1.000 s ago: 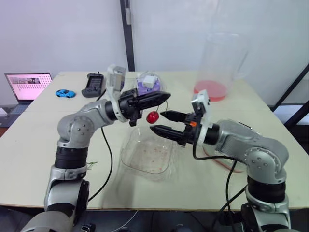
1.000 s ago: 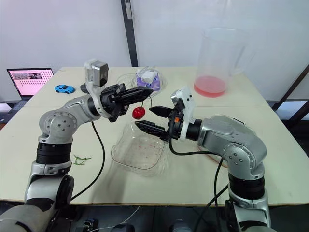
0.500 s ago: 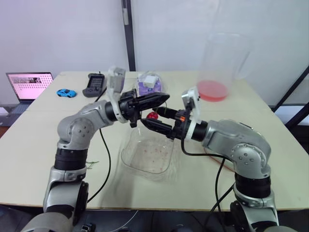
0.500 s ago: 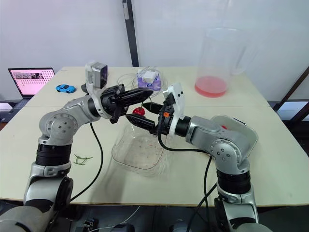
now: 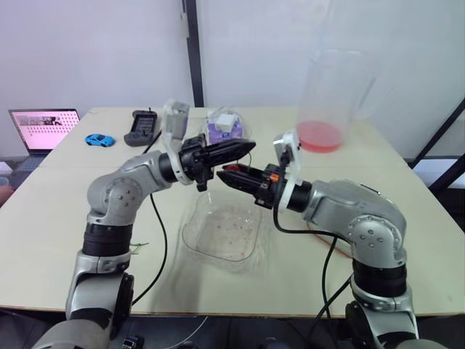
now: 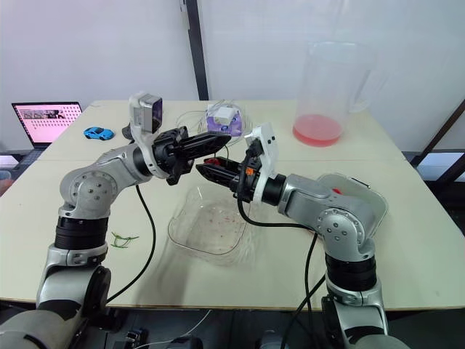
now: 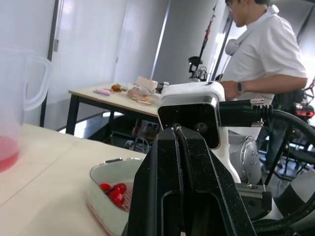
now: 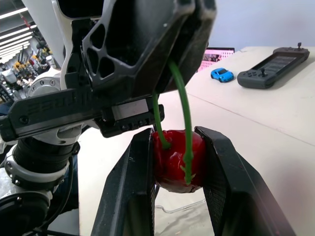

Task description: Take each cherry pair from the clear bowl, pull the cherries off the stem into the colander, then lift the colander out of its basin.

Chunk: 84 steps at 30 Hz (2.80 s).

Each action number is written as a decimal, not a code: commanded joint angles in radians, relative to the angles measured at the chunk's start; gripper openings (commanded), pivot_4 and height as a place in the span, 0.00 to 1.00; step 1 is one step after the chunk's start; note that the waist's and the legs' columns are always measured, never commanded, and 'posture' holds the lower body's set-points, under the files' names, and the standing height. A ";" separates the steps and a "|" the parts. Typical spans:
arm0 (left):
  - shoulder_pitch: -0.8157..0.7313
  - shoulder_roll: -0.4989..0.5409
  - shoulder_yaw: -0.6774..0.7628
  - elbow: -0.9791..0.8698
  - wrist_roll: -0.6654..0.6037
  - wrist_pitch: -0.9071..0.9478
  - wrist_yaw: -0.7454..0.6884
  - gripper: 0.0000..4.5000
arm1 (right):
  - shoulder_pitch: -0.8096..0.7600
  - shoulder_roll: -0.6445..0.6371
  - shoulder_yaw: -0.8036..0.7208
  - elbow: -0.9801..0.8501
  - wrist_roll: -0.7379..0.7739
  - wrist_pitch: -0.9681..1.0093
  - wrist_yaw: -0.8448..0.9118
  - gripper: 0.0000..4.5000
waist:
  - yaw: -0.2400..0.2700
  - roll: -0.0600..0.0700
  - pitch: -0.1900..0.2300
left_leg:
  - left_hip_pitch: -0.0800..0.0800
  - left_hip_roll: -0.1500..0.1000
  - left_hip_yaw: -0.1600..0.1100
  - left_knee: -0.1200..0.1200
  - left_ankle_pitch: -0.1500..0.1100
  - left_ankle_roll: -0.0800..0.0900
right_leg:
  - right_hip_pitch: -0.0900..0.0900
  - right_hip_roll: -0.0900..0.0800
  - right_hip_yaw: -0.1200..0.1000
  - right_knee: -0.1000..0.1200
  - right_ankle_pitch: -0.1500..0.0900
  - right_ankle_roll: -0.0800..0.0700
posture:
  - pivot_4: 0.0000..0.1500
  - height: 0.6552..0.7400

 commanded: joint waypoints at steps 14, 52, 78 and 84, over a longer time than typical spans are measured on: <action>-0.013 -0.012 0.013 -0.018 0.002 -0.030 -0.015 0.00 | 0.042 -0.079 0.056 -0.048 0.046 0.096 -0.006 0.18 | 0.000 0.000 0.000 | 0.000 0.000 0.000 0.000 0.000 0.000 | 0.000 0.000 0.000 0.000 0.000 0.000 | 1.00 0.92; 0.031 0.027 0.017 -0.009 0.026 -0.056 -0.037 0.00 | 0.310 -1.003 -0.049 0.210 -0.306 -0.175 0.523 0.18 | -0.001 0.000 0.000 | 0.001 0.000 0.002 0.000 -0.002 0.003 | 0.001 0.001 0.002 -0.004 0.000 0.000 | 1.00 0.92; 0.164 0.315 0.052 0.031 0.138 -0.078 -0.131 0.00 | 0.018 -0.875 -0.173 0.025 0.066 -0.038 0.753 0.99 | 0.001 0.002 0.001 | 0.001 0.001 0.002 -0.001 -0.002 0.003 | 0.001 0.001 0.001 -0.004 0.000 0.000 | 1.00 0.92; 0.358 0.512 0.113 0.072 0.198 -0.096 -0.204 0.00 | -0.017 -0.783 -0.095 -0.045 0.106 -0.054 0.733 0.99 | 0.004 0.001 0.001 | 0.000 0.000 0.002 0.000 -0.002 0.003 | 0.002 -0.001 0.000 -0.005 0.000 0.000 | 1.00 0.92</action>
